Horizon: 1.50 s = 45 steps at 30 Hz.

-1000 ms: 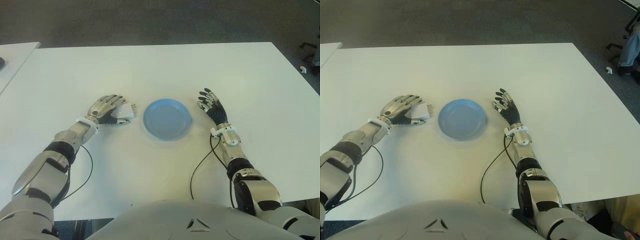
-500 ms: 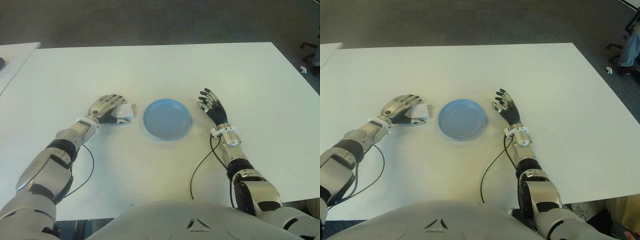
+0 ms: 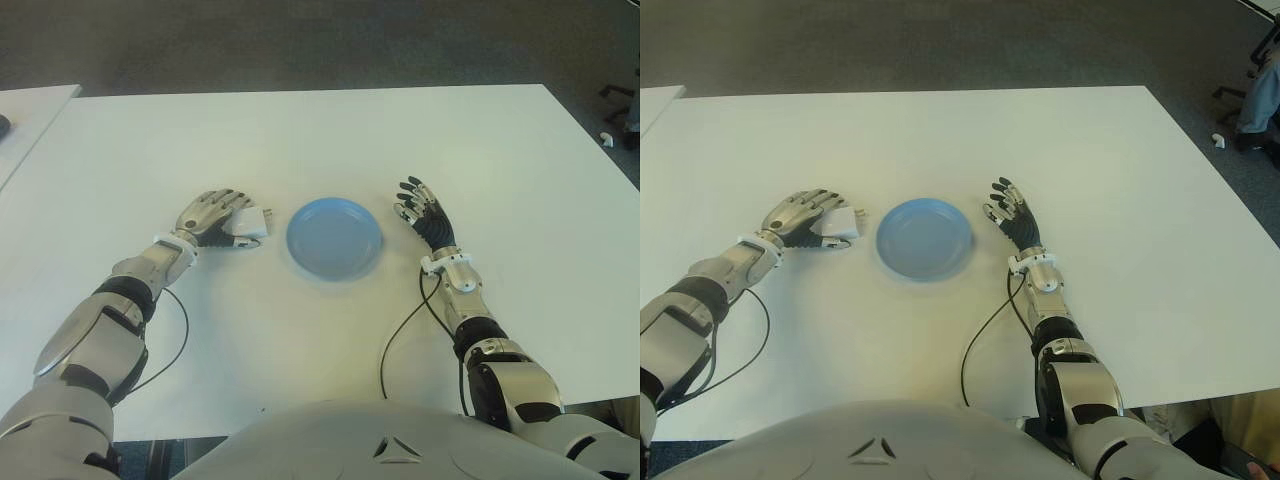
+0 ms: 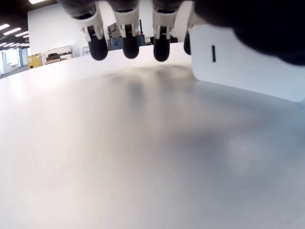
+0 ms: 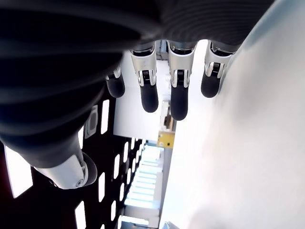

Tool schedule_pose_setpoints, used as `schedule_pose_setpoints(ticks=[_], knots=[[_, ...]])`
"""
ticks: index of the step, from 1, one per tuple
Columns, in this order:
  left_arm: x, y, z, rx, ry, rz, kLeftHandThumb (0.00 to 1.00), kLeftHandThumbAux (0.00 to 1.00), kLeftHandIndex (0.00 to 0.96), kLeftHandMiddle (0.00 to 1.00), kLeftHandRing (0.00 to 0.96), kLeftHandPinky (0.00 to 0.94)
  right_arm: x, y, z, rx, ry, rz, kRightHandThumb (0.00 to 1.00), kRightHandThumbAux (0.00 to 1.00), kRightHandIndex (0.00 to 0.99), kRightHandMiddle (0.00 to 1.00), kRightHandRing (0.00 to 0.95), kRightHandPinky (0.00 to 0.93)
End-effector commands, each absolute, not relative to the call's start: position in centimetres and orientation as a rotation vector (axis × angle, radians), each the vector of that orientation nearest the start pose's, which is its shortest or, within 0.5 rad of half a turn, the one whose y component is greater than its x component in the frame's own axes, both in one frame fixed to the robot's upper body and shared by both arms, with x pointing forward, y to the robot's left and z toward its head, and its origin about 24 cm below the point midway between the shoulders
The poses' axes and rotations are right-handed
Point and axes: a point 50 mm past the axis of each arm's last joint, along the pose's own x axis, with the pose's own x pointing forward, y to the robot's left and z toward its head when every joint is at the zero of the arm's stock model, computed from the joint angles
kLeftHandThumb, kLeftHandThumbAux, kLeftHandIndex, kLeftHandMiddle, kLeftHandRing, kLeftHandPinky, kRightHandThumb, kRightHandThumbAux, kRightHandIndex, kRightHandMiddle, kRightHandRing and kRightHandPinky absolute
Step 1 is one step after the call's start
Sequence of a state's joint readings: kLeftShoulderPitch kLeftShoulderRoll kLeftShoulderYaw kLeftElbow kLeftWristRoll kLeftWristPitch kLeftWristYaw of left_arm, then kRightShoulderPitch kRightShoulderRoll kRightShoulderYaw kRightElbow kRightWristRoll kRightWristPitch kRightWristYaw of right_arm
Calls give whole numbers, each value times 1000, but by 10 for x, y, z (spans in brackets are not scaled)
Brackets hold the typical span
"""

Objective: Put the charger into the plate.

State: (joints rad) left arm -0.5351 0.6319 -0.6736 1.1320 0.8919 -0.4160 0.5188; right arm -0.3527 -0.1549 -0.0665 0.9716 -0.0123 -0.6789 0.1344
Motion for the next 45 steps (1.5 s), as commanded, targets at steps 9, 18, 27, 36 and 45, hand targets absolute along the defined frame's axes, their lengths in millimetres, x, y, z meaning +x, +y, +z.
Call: schedule_pose_setpoints(ticks=[9, 18, 27, 36, 45], knots=[[273, 258, -37, 1696, 94, -586, 130, 213, 34, 97, 63, 38, 281, -179, -22, -123, 13, 121, 88, 668, 0, 177, 193, 125], [272, 259, -38, 1671, 153, -638, 129, 217, 15, 103, 72, 39, 281, -178, -22, -113, 19, 125, 81, 672, 0, 177, 194, 125], [269, 259, -40, 1626, 186, -657, 121, 218, 13, 106, 72, 30, 281, -177, -22, -103, 19, 124, 88, 680, 0, 176, 191, 126], [268, 258, -42, 1614, 182, -656, 104, 213, 10, 112, 79, 19, 282, -177, -22, -102, 16, 121, 102, 690, 0, 170, 183, 112], [269, 256, -38, 1576, 107, -564, 164, 281, 71, 165, 131, 109, 282, -176, -22, -99, 18, 120, 103, 690, 0, 166, 178, 111]])
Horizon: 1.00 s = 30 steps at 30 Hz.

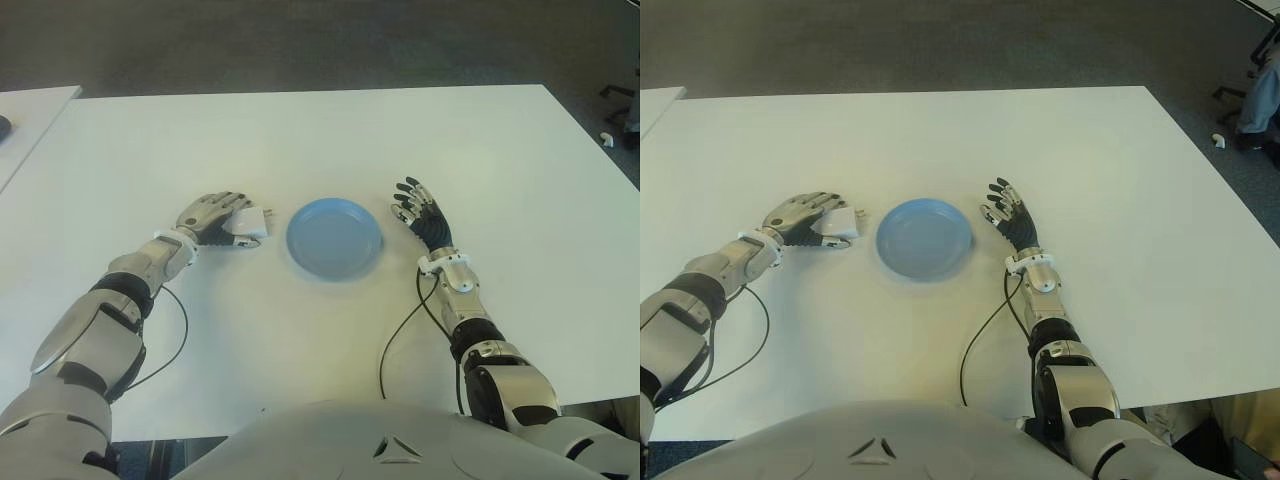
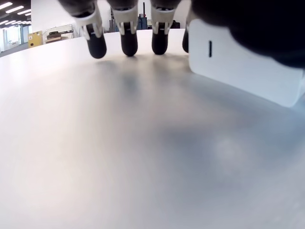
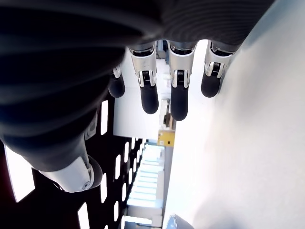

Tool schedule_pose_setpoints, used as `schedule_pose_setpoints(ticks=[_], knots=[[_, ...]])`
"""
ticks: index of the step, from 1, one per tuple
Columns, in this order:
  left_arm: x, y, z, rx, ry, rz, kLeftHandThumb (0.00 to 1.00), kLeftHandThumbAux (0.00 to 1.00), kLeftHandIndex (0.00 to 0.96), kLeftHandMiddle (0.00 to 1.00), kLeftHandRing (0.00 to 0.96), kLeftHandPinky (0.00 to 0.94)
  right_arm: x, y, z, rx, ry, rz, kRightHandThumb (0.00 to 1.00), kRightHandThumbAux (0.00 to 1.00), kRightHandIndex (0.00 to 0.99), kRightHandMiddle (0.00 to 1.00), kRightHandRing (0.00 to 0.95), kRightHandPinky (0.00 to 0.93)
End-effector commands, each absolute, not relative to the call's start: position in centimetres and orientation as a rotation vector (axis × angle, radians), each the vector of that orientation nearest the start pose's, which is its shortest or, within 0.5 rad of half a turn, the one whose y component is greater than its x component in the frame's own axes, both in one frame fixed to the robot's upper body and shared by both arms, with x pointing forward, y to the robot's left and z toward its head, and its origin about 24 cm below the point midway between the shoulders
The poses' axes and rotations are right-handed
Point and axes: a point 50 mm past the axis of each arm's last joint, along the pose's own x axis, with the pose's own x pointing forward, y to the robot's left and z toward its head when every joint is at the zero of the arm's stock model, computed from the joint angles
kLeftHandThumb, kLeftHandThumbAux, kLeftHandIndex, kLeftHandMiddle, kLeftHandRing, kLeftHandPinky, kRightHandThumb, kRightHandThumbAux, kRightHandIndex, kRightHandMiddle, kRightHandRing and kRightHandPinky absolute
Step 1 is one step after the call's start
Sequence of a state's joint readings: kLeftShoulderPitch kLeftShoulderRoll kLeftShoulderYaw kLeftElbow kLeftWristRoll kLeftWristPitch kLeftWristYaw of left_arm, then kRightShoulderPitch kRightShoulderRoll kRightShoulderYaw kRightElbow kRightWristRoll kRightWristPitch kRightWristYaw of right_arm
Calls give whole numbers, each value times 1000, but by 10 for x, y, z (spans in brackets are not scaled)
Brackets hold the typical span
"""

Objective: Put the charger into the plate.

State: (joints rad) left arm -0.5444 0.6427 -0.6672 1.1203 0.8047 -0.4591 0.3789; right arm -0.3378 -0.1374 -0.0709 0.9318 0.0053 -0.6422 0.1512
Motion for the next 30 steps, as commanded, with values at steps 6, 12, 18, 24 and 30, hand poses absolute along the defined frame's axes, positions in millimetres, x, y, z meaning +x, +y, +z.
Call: schedule_pose_setpoints(ticks=[6, 12, 18, 24, 30], knots=[[269, 254, -32, 1578, -54, -403, 412, 471, 356, 530, 507, 532, 282, -176, -22, -98, 13, 125, 104, 690, 0, 164, 179, 118], [269, 254, -30, 1644, -159, -327, 686, 670, 429, 693, 688, 750, 282, -176, -22, -97, 12, 125, 87, 685, 0, 172, 183, 116], [271, 248, -24, 1693, -293, -309, 728, 692, 441, 783, 780, 826, 282, -176, -22, -95, 16, 124, 75, 680, 0, 178, 186, 116], [271, 246, -17, 1676, -388, -305, 743, 694, 443, 836, 834, 861, 283, -175, -21, -91, 15, 120, 66, 678, 0, 193, 201, 131], [272, 246, -11, 1662, -442, -301, 748, 694, 443, 860, 861, 874, 283, -174, -21, -86, 11, 113, 64, 676, 0, 204, 214, 146]])
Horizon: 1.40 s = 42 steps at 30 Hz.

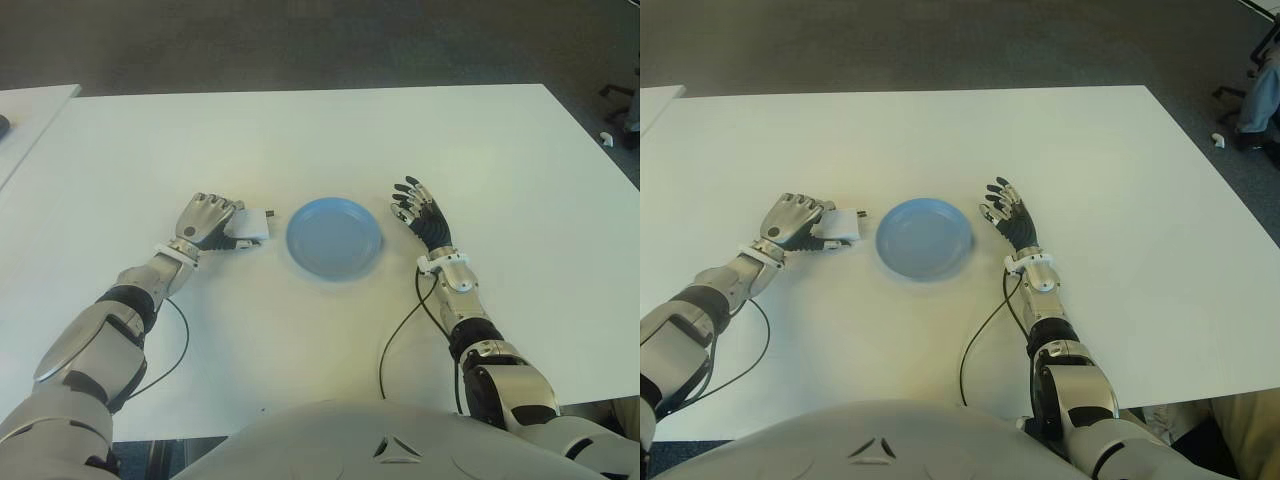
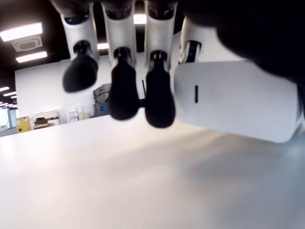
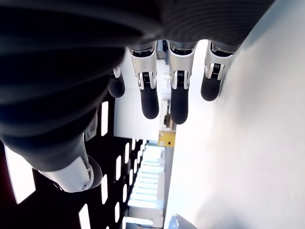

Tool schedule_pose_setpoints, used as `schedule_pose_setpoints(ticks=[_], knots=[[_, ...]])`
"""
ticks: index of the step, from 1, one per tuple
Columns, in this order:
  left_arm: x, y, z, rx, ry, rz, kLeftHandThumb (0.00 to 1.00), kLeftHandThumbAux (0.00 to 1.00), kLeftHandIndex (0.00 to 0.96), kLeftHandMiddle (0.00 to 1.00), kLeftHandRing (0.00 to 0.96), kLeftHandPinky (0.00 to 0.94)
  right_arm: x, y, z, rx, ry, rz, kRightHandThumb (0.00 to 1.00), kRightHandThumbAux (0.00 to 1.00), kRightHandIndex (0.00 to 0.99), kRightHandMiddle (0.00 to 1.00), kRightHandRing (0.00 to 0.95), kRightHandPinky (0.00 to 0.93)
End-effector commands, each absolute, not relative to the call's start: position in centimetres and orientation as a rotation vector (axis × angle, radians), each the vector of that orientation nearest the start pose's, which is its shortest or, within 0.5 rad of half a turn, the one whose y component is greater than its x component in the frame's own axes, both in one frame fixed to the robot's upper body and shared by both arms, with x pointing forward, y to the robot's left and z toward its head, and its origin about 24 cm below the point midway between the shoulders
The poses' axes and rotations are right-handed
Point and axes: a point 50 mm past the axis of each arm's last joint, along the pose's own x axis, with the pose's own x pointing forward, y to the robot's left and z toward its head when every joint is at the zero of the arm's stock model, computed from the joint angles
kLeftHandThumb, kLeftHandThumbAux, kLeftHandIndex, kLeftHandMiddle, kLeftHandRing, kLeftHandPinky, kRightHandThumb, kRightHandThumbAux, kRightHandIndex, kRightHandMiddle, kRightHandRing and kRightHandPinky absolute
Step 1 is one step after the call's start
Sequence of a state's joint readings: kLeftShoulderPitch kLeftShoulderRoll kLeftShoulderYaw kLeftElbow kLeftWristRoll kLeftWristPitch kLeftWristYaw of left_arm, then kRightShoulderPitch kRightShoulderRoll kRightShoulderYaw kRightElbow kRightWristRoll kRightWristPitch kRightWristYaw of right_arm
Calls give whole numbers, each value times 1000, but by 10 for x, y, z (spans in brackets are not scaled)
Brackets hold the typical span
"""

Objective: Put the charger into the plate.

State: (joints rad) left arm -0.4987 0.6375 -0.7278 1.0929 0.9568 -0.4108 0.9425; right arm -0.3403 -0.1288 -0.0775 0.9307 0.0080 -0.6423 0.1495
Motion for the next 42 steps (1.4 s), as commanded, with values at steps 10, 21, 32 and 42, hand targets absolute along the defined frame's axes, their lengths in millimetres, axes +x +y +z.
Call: schedule_pose_setpoints(ticks=[10, 21, 32, 42], knots=[[275, 243, 3, 1614, -576, -306, 749, 695, 443, 870, 870, 855, 285, -172, -20, -77, 14, 104, 59, 655, 0, 194, 208, 123], [295, 229, 39, 1534, -648, -303, 750, 695, 443, 873, 872, 851, 286, -171, -20, -87, 15, 91, 30, 619, 0, 200, 205, 99], [304, 211, 87, 1425, -754, -197, 751, 696, 442, 871, 869, 838, 287, -169, -19, -82, 11, 95, 21, 609, 0, 203, 209, 114], [310, 195, 120, 1336, -807, -130, 750, 696, 442, 868, 867, 832, 287, -168, -19, -69, 10, 103, 26, 596, 0, 228, 220, 116]])
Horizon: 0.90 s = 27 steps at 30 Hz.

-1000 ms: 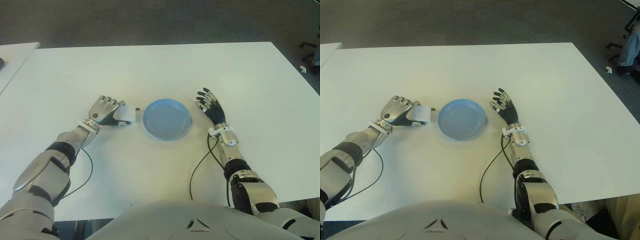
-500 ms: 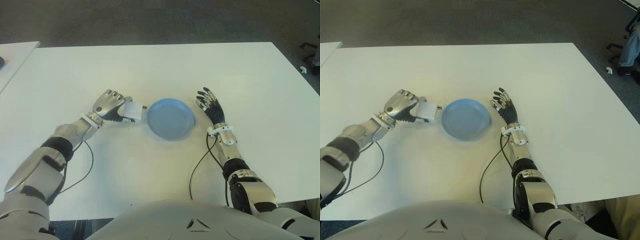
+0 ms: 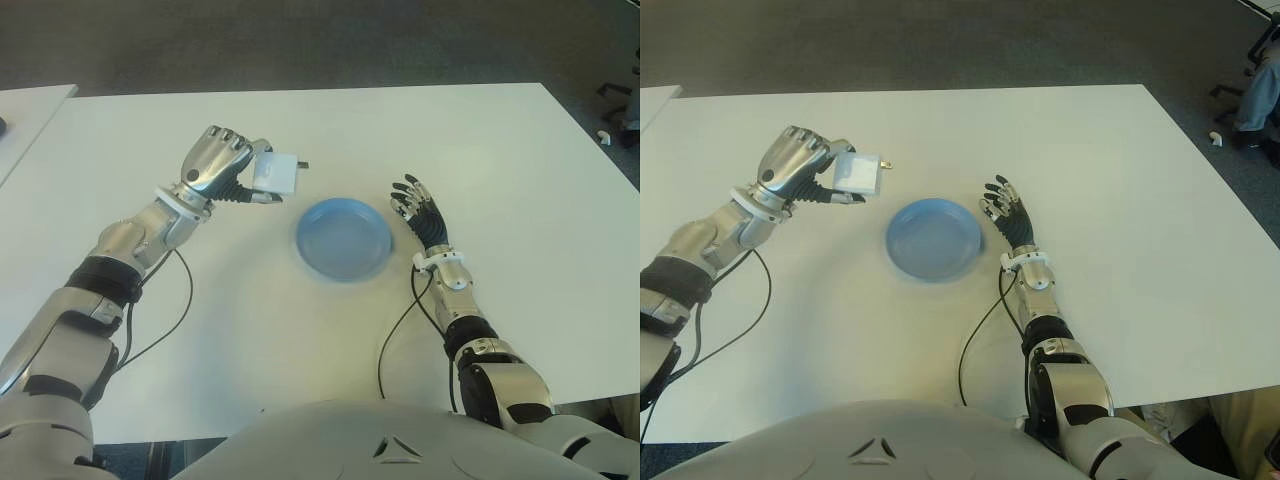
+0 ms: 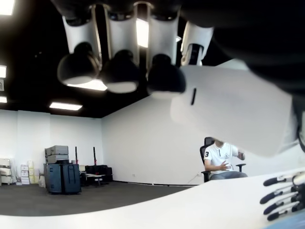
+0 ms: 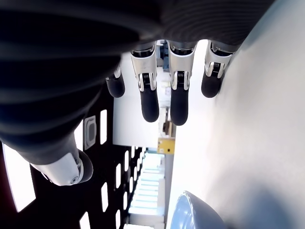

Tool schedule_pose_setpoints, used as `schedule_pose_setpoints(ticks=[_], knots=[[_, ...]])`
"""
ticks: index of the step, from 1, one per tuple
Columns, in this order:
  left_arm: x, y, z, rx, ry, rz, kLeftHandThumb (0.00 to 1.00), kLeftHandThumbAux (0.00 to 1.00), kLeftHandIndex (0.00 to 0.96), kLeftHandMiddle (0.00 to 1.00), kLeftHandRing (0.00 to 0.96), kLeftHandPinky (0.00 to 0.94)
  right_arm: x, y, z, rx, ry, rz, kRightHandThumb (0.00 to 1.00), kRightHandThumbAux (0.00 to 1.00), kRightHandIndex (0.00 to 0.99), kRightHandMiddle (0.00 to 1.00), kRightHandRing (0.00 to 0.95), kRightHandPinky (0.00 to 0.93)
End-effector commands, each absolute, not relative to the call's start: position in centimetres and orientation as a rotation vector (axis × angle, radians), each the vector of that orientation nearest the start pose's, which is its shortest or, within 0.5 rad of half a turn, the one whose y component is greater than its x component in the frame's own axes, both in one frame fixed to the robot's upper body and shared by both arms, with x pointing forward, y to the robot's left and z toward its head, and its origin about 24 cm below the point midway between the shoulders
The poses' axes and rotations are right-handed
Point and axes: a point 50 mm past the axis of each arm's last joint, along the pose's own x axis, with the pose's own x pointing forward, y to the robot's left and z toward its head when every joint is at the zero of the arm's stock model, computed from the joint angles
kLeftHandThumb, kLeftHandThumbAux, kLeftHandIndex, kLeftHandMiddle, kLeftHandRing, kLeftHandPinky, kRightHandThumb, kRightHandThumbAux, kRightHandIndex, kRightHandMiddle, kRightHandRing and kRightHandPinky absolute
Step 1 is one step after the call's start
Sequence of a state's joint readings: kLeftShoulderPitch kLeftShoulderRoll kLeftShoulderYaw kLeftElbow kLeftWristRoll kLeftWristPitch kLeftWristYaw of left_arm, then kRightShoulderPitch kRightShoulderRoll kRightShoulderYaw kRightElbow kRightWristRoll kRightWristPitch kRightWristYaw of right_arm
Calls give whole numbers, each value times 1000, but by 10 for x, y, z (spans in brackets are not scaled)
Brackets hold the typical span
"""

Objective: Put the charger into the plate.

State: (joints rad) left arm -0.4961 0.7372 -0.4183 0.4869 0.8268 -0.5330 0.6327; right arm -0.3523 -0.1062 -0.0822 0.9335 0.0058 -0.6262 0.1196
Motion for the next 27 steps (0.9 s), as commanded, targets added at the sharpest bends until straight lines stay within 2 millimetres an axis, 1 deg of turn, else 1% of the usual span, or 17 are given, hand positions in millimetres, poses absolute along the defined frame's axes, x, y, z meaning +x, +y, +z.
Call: schedule_pose_setpoints(ticks=[1, 4, 9, 21, 26, 27], knots=[[310, 192, 122, 1317, -809, -127, 750, 696, 442, 869, 867, 832, 287, -168, -20, -68, 11, 104, 26, 595, 0, 229, 221, 116], [310, 186, 125, 1274, -802, -124, 750, 696, 442, 870, 867, 837, 287, -168, -20, -66, 11, 108, 28, 591, 0, 229, 219, 107], [311, 179, 124, 1242, -785, -124, 751, 696, 442, 872, 868, 847, 286, -168, -20, -64, 9, 107, 30, 591, 0, 226, 215, 102], [312, 174, 125, 1229, -777, -139, 751, 696, 442, 871, 867, 851, 286, -168, -19, -72, 6, 107, 29, 613, 0, 210, 217, 122], [313, 164, 119, 1238, -758, -184, 751, 696, 442, 869, 865, 842, 286, -168, -19, -75, 6, 107, 28, 619, 0, 211, 216, 125], [314, 158, 115, 1244, -745, -202, 751, 696, 442, 868, 865, 840, 286, -169, -19, -76, 6, 107, 28, 619, 0, 211, 217, 127]])
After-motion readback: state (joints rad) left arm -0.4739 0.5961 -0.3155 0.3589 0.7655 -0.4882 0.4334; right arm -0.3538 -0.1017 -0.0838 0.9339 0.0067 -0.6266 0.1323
